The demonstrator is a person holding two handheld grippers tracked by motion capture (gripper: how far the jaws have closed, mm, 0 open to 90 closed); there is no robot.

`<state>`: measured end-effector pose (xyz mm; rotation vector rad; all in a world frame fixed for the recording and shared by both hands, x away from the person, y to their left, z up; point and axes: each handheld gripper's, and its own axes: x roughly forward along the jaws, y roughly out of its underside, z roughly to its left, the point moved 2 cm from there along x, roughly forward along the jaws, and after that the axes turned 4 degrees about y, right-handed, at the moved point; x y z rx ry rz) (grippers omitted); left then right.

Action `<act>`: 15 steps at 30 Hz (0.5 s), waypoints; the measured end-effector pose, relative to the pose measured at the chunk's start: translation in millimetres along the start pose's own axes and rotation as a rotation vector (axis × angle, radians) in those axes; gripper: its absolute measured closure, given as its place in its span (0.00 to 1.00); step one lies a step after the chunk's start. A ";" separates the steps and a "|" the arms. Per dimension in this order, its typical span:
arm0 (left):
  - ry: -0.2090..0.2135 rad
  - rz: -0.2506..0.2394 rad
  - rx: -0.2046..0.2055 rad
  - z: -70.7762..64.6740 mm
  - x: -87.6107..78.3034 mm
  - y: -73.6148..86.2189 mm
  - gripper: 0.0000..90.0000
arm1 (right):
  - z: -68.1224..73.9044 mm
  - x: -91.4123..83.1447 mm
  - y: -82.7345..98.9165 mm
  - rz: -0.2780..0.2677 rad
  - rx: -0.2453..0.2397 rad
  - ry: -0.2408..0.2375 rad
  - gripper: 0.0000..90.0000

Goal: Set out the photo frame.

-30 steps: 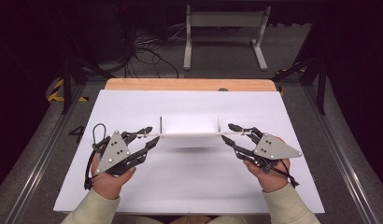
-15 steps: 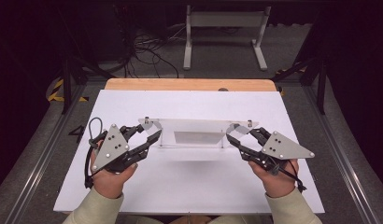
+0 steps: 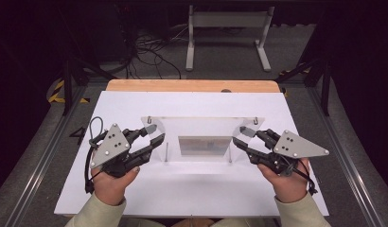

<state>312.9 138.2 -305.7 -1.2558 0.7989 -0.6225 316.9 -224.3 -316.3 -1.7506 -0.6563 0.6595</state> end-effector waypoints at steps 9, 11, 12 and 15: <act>-0.020 -0.057 -0.010 10.5 5.7 7.9 0.51 | -11.3 11.1 8.6 -0.049 0.024 0.008 0.62; -0.020 -0.048 -0.022 14.4 7.7 11.8 0.48 | -15.4 15.1 12.7 -0.043 0.037 0.012 0.60; -0.021 -0.045 -0.028 16.1 8.8 13.7 0.48 | -17.3 17.4 14.9 -0.046 0.043 0.018 0.59; -0.020 -0.029 -0.036 19.8 12.9 19.1 0.46 | -22.1 23.4 20.6 -0.025 0.038 0.025 0.56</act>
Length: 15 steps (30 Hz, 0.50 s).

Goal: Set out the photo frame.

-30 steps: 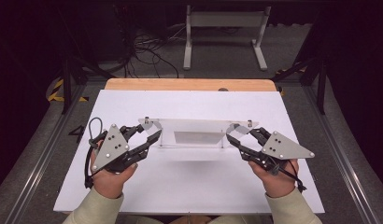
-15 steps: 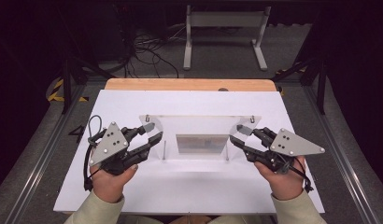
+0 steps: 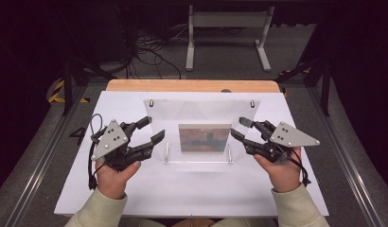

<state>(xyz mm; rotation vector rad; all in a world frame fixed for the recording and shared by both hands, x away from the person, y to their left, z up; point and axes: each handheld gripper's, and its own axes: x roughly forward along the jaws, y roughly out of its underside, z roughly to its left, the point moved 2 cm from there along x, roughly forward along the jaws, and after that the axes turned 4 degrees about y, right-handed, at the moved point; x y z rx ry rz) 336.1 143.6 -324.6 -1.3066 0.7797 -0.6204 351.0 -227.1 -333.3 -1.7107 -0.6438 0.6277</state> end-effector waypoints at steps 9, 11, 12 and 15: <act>0.000 0.052 -0.009 6.6 11.3 11.5 0.42 | -7.3 13.8 10.0 0.028 -0.004 0.018 0.56; 0.001 0.068 -0.012 9.1 14.1 15.1 0.42 | -7.6 17.0 10.6 0.029 -0.011 0.026 0.55; 0.004 0.073 -0.020 9.5 14.9 16.1 0.42 | -8.2 17.7 11.0 0.029 -0.005 0.027 0.55; 0.004 0.092 -0.024 12.3 17.0 19.5 0.41 | -10.6 19.3 12.4 0.028 0.002 0.034 0.54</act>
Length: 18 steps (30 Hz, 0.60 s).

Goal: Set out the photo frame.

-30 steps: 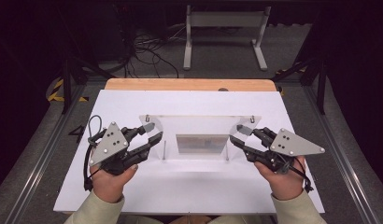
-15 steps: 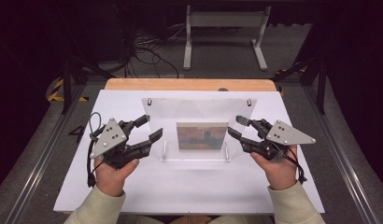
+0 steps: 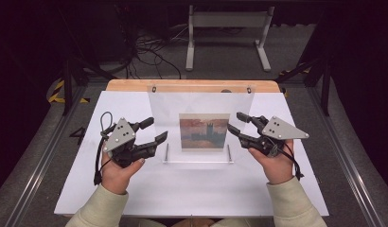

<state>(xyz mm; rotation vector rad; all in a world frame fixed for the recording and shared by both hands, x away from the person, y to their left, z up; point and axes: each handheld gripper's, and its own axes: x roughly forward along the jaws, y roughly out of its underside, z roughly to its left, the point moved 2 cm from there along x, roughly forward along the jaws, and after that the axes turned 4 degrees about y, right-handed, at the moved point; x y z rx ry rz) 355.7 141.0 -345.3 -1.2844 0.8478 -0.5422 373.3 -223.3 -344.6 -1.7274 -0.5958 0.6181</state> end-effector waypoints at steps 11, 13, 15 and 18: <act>0.024 0.023 -0.055 10.0 4.3 11.5 0.36 | -2.1 3.3 5.1 0.008 0.019 0.008 0.42; 0.023 0.012 -0.059 11.4 1.8 12.8 0.35 | -2.3 3.1 5.2 0.007 0.019 0.008 0.41; 0.031 0.008 -0.062 12.5 -1.3 13.8 0.32 | -2.9 1.7 5.2 0.010 0.014 0.022 0.39; 0.027 0.013 -0.057 13.6 -6.1 15.1 0.30 | -4.9 -4.3 3.1 0.010 0.004 0.040 0.36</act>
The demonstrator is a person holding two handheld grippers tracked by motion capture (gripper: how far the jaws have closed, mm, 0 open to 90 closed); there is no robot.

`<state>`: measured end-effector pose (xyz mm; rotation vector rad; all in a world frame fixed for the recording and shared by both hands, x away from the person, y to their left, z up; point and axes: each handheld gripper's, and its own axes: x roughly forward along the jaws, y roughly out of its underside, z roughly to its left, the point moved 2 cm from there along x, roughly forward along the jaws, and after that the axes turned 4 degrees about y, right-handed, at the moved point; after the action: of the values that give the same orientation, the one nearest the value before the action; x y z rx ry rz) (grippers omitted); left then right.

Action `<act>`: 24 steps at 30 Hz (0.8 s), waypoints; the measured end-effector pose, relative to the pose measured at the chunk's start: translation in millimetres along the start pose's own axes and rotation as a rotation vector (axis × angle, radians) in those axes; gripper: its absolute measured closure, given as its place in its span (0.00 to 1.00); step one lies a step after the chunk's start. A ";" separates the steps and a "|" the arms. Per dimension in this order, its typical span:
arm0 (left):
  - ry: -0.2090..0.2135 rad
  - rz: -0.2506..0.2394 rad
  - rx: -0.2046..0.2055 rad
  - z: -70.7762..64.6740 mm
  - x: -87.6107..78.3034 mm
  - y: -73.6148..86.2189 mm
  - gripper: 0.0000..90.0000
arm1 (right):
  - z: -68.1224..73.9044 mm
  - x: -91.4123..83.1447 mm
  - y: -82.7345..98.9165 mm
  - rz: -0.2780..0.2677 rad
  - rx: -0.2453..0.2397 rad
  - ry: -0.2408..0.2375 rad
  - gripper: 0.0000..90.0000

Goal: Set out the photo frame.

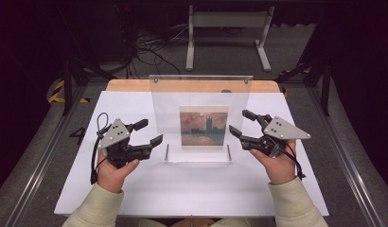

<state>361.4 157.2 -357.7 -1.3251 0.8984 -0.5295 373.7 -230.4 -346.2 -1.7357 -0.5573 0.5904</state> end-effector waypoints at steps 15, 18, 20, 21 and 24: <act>-0.018 0.030 0.028 -2.5 -28.1 7.2 0.28 | -10.1 -46.4 -12.8 0.015 0.008 0.001 0.31; -0.023 0.034 0.021 -0.9 -34.6 10.8 0.27 | -13.1 -57.7 -13.8 0.012 0.017 0.015 0.29; -0.035 0.041 0.017 1.0 -39.0 13.9 0.26 | -14.1 -63.7 -11.9 0.015 0.019 0.024 0.29; -0.041 0.040 0.012 2.4 -40.9 15.7 0.26 | -14.3 -66.4 -9.8 0.026 0.028 0.027 0.28; -0.056 0.048 -0.007 7.1 -47.1 21.9 0.24 | -15.7 -72.5 -1.7 0.062 0.043 0.039 0.26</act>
<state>336.6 202.5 -367.0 -1.3151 0.8844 -0.4503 328.7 -288.1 -334.0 -1.7255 -0.4615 0.6069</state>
